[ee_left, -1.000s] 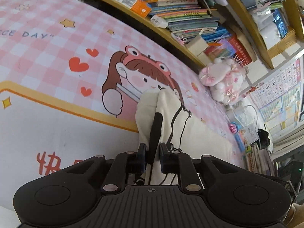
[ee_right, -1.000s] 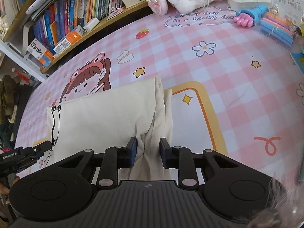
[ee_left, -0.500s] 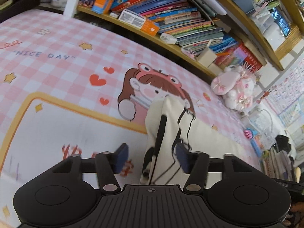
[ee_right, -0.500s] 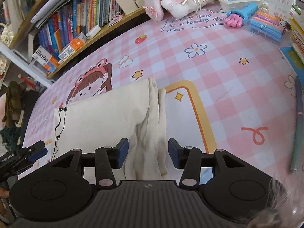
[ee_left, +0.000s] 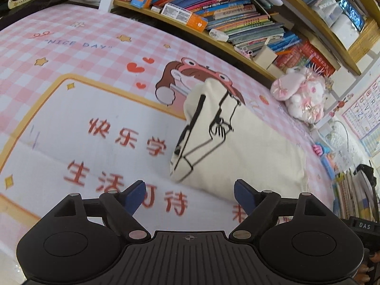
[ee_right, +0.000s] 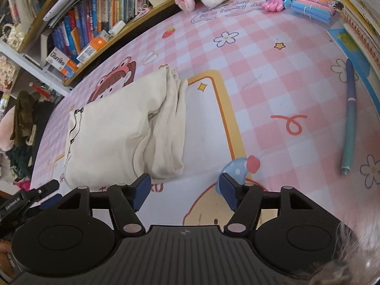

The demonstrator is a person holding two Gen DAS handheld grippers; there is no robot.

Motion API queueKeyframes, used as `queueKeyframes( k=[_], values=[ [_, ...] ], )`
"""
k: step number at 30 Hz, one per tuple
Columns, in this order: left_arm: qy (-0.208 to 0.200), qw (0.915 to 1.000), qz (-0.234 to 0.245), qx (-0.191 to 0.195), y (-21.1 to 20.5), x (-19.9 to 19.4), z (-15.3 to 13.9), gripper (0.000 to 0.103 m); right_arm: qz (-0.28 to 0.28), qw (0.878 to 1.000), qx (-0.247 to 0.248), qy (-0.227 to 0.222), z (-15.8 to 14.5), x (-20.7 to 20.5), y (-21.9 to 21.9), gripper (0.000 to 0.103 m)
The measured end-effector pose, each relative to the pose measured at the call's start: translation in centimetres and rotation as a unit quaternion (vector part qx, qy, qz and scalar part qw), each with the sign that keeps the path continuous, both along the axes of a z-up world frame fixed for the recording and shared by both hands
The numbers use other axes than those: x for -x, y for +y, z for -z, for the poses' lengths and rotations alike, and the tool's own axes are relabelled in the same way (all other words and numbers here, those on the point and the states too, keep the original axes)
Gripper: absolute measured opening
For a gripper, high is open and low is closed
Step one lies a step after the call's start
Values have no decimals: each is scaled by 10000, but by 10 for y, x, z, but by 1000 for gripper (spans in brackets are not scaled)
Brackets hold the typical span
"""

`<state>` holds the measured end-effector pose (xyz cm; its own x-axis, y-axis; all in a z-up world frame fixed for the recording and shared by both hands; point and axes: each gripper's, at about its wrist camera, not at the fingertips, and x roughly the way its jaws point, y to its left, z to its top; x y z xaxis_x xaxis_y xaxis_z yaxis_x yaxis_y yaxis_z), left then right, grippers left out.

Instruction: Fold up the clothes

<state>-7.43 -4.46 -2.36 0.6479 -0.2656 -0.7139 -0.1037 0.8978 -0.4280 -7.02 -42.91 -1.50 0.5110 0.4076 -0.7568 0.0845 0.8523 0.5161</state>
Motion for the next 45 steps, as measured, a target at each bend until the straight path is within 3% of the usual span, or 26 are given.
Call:
queueKeyframes(
  k=[8, 16, 20, 23, 25, 27, 28, 31, 32, 34, 35, 37, 40, 44, 45],
  values=[
    [93, 9996, -40, 255, 5, -10, 2, 84, 1, 9997, -258, -42, 3, 3, -6, 67],
    [270, 9975, -221, 614, 25, -48, 13, 83, 384, 9953, -890, 76, 13, -28, -12, 68],
    [340, 9959, -120, 834, 26, -65, 19, 81, 500, 9943, -925, 165, 12, -47, -4, 65],
    [375, 9955, 59, 865, 20, -76, 20, 81, 488, 9963, -682, 178, 10, -56, 8, 58],
    [410, 9954, 159, 854, 15, -81, 20, 71, 420, 9979, -451, 177, 8, -60, 16, 45],
    [477, 9954, 232, 793, 10, -85, 20, 59, 327, 9992, -199, 121, 7, -62, 25, 42],
    [509, 9959, 246, 711, 9, -86, 19, 47, 259, 9996, -36, 86, 6, -62, 30, 39],
    [427, 9977, 311, 429, 3, -85, 12, 24, -7, 9988, 446, -219, -3, -60, 45, 28],
    [284, 9984, 400, 269, 0, -81, 6, 23, -148, 9965, 698, -429, -8, -57, 51, 20],
    [124, 9975, 661, -199, -12, -78, -1, 23, -497, 9854, 1303, -974, -19, -47, 67, 15],
    [57, 9958, 795, -443, -17, -77, -4, 23, -625, 9799, 1488, -1173, -22, -42, 73, 15],
    [163, 9954, 828, -449, -16, -81, -1, 27, -705, 9761, 1606, -1287, -23, -38, 76, 15],
    [437, 9970, 627, 152, 1, -88, 8, 36, -296, 9890, 1191, -826, -13, -44, 62, 18],
    [655, 9945, 536, 615, 14, -92, 19, 42, 506, 9979, 381, -148, 0, -51, 37, 46],
    [699, 9939, 529, 664, 14, -93, 22, 45, 660, 9977, 166, -13, 4, -52, 31, 49]
  ],
)
